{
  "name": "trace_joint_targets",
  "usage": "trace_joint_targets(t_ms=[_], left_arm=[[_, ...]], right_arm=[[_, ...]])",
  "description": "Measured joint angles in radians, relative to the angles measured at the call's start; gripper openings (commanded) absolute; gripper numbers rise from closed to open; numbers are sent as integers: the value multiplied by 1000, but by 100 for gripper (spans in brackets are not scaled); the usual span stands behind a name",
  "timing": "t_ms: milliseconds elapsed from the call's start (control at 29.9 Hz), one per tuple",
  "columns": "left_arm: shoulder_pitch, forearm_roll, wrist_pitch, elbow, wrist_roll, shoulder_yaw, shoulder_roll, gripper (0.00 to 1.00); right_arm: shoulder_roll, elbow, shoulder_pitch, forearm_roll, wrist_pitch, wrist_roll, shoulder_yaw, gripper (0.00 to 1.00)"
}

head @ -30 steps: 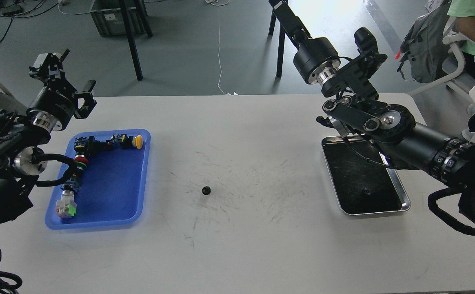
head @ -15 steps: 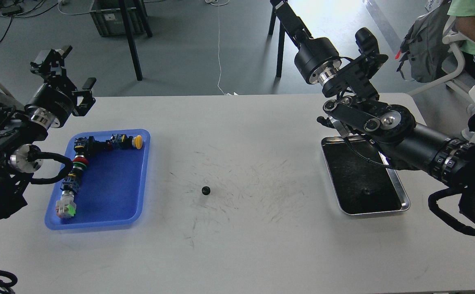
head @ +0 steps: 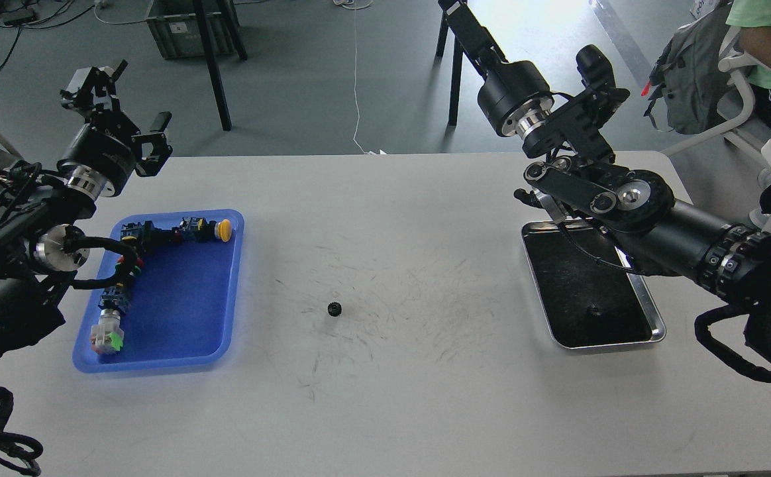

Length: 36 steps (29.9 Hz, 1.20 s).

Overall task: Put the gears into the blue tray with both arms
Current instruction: 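Extend the left arm over the blue tray toward the black part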

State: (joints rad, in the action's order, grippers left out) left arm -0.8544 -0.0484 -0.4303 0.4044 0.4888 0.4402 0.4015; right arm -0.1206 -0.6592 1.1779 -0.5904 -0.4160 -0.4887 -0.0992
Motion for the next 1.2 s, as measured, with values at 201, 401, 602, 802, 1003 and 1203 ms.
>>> trace_joint_targets(t_ms=[201, 401, 602, 802, 1003, 1203], left_arm=[[-58, -10, 178, 13, 0, -144, 13, 99], [-90, -22, 157, 21, 0, -265, 30, 99], [-121, -26, 85, 50, 0, -356, 54, 99], [-146, -62, 71, 103, 0, -430, 83, 99], [-184, -155, 71, 193, 0, -529, 123, 99], [-263, -195, 105, 300, 0, -672, 146, 99]], right_arm=[[-1, 12, -16, 54, 8, 0, -32, 94], [-27, 10, -24, 110, 11, 0, -39, 95], [-65, 2, -32, 218, 43, 0, -39, 96], [-97, -4, -53, 258, 75, 0, -43, 96], [-116, -5, -67, 268, 80, 0, -59, 96], [-119, -6, -82, 268, 84, 0, -70, 96]])
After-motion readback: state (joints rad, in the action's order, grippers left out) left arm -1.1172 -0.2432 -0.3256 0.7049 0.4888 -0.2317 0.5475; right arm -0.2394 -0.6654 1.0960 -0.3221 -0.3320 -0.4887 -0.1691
